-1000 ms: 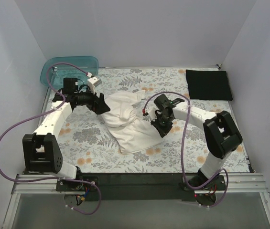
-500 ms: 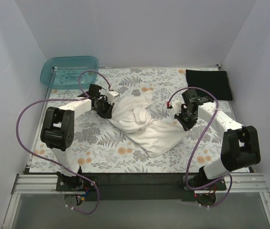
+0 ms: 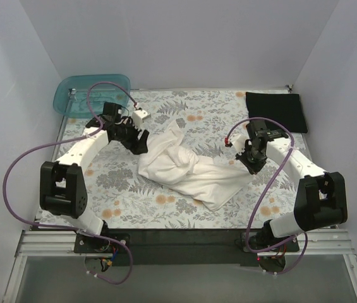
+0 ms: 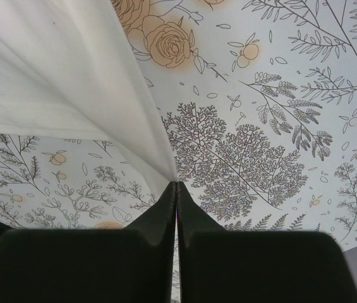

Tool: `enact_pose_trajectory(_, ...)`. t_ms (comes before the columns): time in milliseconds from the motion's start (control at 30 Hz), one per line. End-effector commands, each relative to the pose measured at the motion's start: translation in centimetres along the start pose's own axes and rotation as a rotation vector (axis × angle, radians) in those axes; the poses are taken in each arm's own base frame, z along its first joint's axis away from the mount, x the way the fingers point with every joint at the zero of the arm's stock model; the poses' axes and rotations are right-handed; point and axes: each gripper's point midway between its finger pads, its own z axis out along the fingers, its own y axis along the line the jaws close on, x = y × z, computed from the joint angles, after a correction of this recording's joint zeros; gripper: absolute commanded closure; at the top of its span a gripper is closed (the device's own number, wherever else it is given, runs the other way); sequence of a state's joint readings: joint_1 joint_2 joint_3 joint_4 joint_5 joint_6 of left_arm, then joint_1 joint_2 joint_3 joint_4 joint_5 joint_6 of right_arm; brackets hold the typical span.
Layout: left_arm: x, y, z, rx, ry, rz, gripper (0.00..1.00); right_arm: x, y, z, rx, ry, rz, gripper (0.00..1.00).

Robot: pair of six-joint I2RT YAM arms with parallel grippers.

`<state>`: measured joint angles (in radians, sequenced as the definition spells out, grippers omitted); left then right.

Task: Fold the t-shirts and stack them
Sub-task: Flatten the tshirt out

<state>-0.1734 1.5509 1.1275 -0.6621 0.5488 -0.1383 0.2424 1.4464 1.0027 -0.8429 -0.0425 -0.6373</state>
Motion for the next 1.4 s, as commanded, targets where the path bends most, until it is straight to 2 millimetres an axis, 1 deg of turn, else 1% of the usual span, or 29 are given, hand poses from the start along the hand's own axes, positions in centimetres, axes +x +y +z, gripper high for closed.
enact_pose_trajectory(0, -7.6, 1.1, 0.5, 0.01, -0.183, 0.078, 0.36, 0.8, -0.4, -0.6, 0.027, 0.022, -0.018, 0.99)
enact_pose_trajectory(33, -9.3, 1.6, 0.9, 0.003, -0.202, 0.101, 0.34, 0.9, -0.4, -0.6, 0.029, 0.024, -0.018, 0.99)
enact_pose_trajectory(67, -8.9, 2.9, 3.3, 0.003, -0.159, 0.085, 0.34, 1.1, -0.3, -0.6, 0.03, 0.026, -0.018, 0.99)
enact_pose_trajectory(100, -12.2, 3.1, 3.5, -0.011, -0.2, 0.134, 0.33, 1.2, -0.2, -0.7, 0.029, 0.027, -0.019, 0.99)
enact_pose_trajectory(133, -12.8, 3.5, 4.4, -0.009, -0.197, 0.137, 0.33, 1.3, -0.2, -0.7, 0.029, 0.025, -0.013, 0.99)
enact_pose_trajectory(167, -12.4, 4.2, 7.2, -0.01, -0.167, 0.135, 0.32, 1.3, -0.1, -0.7, 0.028, 0.022, -0.01, 0.99)
enact_pose_trajectory(200, -14.1, 5.0, 7.6, -0.036, -0.193, 0.155, 0.32, 1.4, 0.0, -0.7, 0.026, 0.025, -0.008, 0.99)
enact_pose_trajectory(267, -14.5, 6.2, 10.8, -0.062, -0.154, 0.174, 0.31, 1.4, 0.0, -0.8, 0.027, 0.024, -0.001, 0.99)
enact_pose_trajectory(300, -13.2, 6.3, 12.2, -0.054, -0.117, 0.16, 0.31, 1.4, 0.0, -0.8, 0.029, 0.023, 0.002, 0.99)
enact_pose_trajectory(333, -14.1, 6.6, 12.5, -0.058, -0.13, 0.168, 0.31, 1.5, -0.1, -0.9, 0.03, 0.023, 0.005, 0.99)
enact_pose_trajectory(400, -13.2, 6.6, 14.4, -0.039, -0.103, 0.157, 0.3, 1.4, -0.1, -1.0, 0.031, 0.022, 0.008, 0.99)
enact_pose_trajectory(533, -12.0, 5.7, 16.2, -0.014, -0.069, 0.151, 0.3, 1.5, -0.4, -1.1, 0.036, 0.025, 0.014, 0.99)
enact_pose_trajectory(600, -10.8, 5.5, 16.8, -0.02, -0.037, 0.138, 0.39, 1.6, -0.5, -0.9, 0.032, 0.031, 0.004, 0.99)
enact_pose_trajectory(633, -10.7, 5.7, 16.5, -0.04, -0.03, 0.13, 0.6, 2.0, -0.7, -0.8, 0.032, 0.036, 0.008, 0.99)
enact_pose_trajectory(700, -9.8, 7.3, 15.2, -0.127, 0.001, 0.087, 0.81, 2.6, -0.9, -0.7, 0.028, 0.045, 0.006, 0.99)
enact_pose_trajectory(733, -9.5, 7.6, 14.2, -0.151, 0.002, 0.072, 1.0, 3.0, -1.3, -0.8, 0.034, 0.046, 0.019, 0.99)
enact_pose_trajectory(767, -9.5, 8.4, 11.3, -0.207, -0.01, 0.044, 1.0, 3.5, -1.8, -1.1, 0.06, 0.059, 0.018, 0.99)
enact_pose_trajectory(833, -8.2, 8.6, 8.3, -0.243, -0.003, 0.012, 1.0, 4.1, -2.4, -1.3, 0.073, 0.064, 0.015, 0.99)
enact_pose_trajectory(867, -9.1, 8.3, 4.5, -0.291, -0.033, 0.019, 1.0, 4.3, -2.6, -1.4, 0.076, 0.064, 0.015, 0.99)
enact_pose_trajectory(900, -5.4, 9.2, 3.2, -0.336, 0.03, -0.033, 1.0, 4.4, -2.7, -1.4, 0.077, 0.065, 0.013, 0.99)
enact_pose_trajectory(933, -4.5, 9.5, 1.2, -0.37, 0.031, -0.054, 1.0, 4.7, -2.8, -1.4, 0.075, 0.066, 0.016, 0.99)
enact_pose_trajectory(967, -2.0, 9.4, -0.3, -0.381, 0.083, -0.1, 1.0, 4.8, -2.8, -1.2, 0.071, 0.069, 0.015, 0.99)
enact_pose_trajectory(1000, -0.1, 10.7, -3.6, -0.453, 0.103, -0.136, 1.0, 5.0, -2.7, -1.1, 0.065, 0.071, 0.013, 0.99)
enact_pose_trajectory(1033, 4.2, 9.5, -4.0, -0.43, 0.207, -0.172, 1.0, 5.1, -2.5, -0.9, 0.053, 0.075, 0.009, 0.99)
enact_pose_trajectory(1067, 6.5, 9.2, -4.9, -0.443, 0.251, -0.188, 1.0, 5.1, -2.4, -0.8, 0.048, 0.074, 0.008, 0.99)
enact_pose_trajectory(1100, 8.2, 9.4, -7.2, -0.497, 0.254, -0.208, 1.0, 5.1, -2.3, -0.7, 0.041, 0.076, 0.007, 0.99)
enact_pose_trajectory(1133, 12.9, 8.3, -6.9, -0.484, 0.342, -0.207, 1.0, 5.2, -2.2, -0.5, 0.032, 0.084, 0.004, 0.99)
enact_pose_trajectory(1233, 18.9, 7.7, -8.7, -0.575, 0.441, -0.214, 1.0, 5.4, -2.3, -0.2, 0.025, 0.1, -0.004, 0.99)
enact_pose_trajectory(1367, 23.4, 8.9, -10.2, -0.639, 0.525, -0.305, 1.0, 5.9, -2.5, -0.3, 0.035, 0.118, -0.024, 0.99)
